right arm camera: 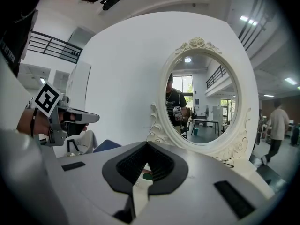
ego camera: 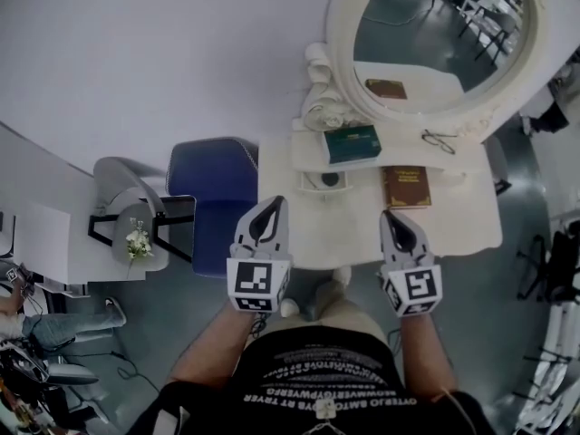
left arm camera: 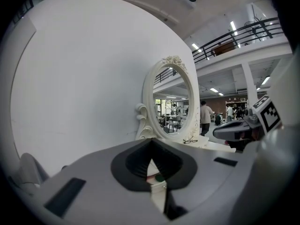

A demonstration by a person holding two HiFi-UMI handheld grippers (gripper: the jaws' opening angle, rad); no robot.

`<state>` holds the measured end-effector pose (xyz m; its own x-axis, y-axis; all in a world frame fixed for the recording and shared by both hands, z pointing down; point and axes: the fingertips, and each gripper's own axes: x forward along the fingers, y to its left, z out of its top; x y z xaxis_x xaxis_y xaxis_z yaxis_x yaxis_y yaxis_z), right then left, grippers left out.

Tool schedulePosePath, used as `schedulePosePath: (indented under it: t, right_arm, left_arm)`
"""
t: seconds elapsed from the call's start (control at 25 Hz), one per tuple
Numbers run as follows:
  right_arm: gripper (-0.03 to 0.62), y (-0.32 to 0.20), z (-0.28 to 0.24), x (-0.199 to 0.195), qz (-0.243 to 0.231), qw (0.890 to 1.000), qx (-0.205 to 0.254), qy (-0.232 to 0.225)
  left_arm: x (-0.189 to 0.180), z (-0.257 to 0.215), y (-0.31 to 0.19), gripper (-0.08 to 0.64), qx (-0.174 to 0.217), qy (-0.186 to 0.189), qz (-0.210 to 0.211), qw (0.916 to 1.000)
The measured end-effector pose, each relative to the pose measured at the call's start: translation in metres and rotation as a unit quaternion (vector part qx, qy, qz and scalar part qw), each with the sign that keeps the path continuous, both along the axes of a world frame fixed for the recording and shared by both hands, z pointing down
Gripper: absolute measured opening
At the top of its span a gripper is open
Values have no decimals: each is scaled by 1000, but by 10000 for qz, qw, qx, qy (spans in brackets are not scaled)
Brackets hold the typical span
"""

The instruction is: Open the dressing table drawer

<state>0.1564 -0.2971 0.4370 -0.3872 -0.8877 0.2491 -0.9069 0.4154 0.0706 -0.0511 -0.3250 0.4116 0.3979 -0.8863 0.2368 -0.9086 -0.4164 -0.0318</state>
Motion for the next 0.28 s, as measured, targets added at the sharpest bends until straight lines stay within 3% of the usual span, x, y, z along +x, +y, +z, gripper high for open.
schedulePosePath:
  t: [0.28]
  right_arm:
    - [2,15,2,-13,48,10000,51,-49]
  left_arm:
    - [-12,-1,14,3,0,-1,111,9999]
